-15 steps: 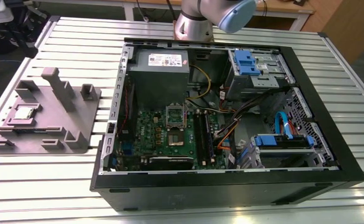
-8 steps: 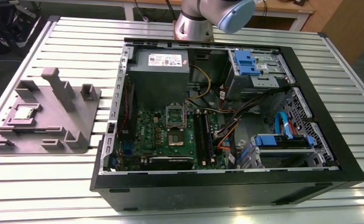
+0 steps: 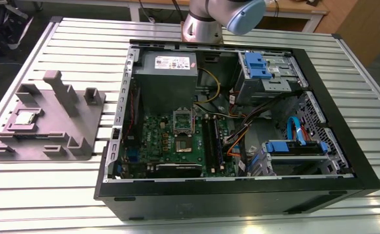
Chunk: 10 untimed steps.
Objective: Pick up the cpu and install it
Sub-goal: 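Reach for the cpu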
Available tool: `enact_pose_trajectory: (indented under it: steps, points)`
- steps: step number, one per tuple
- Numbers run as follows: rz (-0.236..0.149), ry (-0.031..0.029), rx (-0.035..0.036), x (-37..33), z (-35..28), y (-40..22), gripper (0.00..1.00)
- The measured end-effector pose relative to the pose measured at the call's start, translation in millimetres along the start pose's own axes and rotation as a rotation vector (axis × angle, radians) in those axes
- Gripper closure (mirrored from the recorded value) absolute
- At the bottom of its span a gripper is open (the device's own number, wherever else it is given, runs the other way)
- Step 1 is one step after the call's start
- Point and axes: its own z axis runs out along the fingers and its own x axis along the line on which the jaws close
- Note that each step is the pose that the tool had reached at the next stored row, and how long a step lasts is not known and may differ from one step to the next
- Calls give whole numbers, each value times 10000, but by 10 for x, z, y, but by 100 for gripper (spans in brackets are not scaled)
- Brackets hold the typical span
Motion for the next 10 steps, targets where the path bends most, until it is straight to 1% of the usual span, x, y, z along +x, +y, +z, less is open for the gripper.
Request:
enact_pose_trajectory:
  steps: [5,10]
  points:
    - [1,9,1,93,7,-7,90]
    - [0,17,1,207,18,-17,90]
